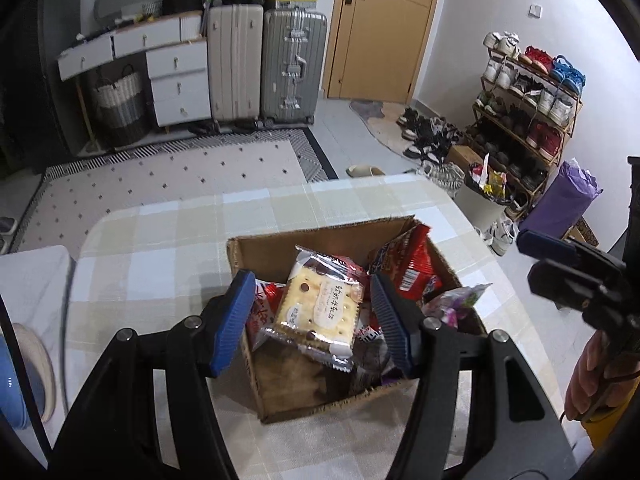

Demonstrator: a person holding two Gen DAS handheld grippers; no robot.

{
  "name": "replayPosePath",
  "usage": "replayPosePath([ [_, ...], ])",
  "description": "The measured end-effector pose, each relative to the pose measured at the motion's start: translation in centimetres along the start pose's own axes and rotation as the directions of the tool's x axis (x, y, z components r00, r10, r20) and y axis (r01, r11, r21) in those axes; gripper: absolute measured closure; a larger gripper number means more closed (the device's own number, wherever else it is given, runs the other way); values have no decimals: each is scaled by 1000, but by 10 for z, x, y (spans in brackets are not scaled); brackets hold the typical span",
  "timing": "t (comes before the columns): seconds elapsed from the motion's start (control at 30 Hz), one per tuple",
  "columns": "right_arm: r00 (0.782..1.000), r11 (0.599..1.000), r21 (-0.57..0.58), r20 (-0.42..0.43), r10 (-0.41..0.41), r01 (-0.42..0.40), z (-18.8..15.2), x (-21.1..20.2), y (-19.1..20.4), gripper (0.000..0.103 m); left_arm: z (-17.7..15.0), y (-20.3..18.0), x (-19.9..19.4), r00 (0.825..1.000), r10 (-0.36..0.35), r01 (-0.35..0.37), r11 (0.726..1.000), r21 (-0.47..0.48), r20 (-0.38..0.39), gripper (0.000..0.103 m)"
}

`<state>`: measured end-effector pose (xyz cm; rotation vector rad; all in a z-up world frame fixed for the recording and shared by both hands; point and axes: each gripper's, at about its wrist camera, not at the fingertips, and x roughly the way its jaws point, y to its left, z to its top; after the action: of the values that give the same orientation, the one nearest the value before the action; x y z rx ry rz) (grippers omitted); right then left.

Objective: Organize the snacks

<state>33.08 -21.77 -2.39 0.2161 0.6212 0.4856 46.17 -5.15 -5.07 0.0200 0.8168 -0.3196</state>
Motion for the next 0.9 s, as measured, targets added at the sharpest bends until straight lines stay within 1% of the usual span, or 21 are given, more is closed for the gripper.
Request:
replayPosePath([
  [0.17, 999, 999, -31, 39, 25, -24, 8, -26, 27, 51, -8, -13, -50, 998, 11, -13, 1000, 25, 65, 45],
  [0.23, 998, 998, -51, 52, 32, -29, 6, -39, 43, 48, -11, -19, -73, 996, 12, -15, 999, 36, 90, 45],
  [0.3, 997, 996, -77, 70, 41, -36, 9, -53, 60, 39, -14, -24, -100, 993, 17, -22, 999, 42, 120, 45],
  [0.4, 992, 992, -119, 113, 51, -37, 12, -77, 85, 33, -17, -30, -138, 989, 7, -13, 999, 39, 150, 44],
  [0.43, 991, 991, -131, 125, 54, -38, 13, -86, 94, 32, -17, -32, -153, 987, 12, -18, 999, 37, 162, 43],
  [0.47, 989, 990, -138, 135, 56, -37, 14, -93, 99, 29, -19, -33, -166, 984, 8, -15, 999, 35, 175, 39],
  [0.5, 987, 989, -146, 150, 59, -37, 14, -102, 108, 25, -14, -38, -176, 982, 5, -12, 999, 36, 188, 37],
  [0.53, 985, 987, -156, 162, 64, -39, 14, -111, 116, 23, -16, -40, -190, 979, 6, -14, 999, 38, 206, 36],
  [0.63, 978, 982, -185, 201, 63, -25, 13, -136, 136, 15, -21, -48, -236, 964, 16, -27, 999, 38, 265, 26],
  [0.67, 975, 981, -195, 217, 57, -14, 12, -146, 145, 13, -23, -50, -249, 959, 14, -26, 999, 35, 285, 23],
  [0.73, 966, 977, -212, 253, 53, 2, 9, -164, 157, 10, -28, -55, -278, 946, 17, -29, 999, 34, 323, 23],
  [0.8, 957, 973, -229, 286, 48, 20, 6, -181, 168, 4, -36, -61, -309, 929, 23, -39, 999, 36, 369, 18],
  [0.83, 950, 971, -238, 310, 41, 36, 2, -192, 174, 2, -40, -64, -323, 921, 26, -44, 998, 36, 389, 18],
  [0.87, 944, 969, -243, 327, 37, 47, -1, -201, 178, 1, -46, -67, -340, 907, 31, -52, 998, 37, 419, 15],
  [0.9, 936, 967, -249, 349, 35, 57, -4, -211, 182, 1, -50, -70, -352, 899, 34, -56, 998, 37, 436, 9],
])
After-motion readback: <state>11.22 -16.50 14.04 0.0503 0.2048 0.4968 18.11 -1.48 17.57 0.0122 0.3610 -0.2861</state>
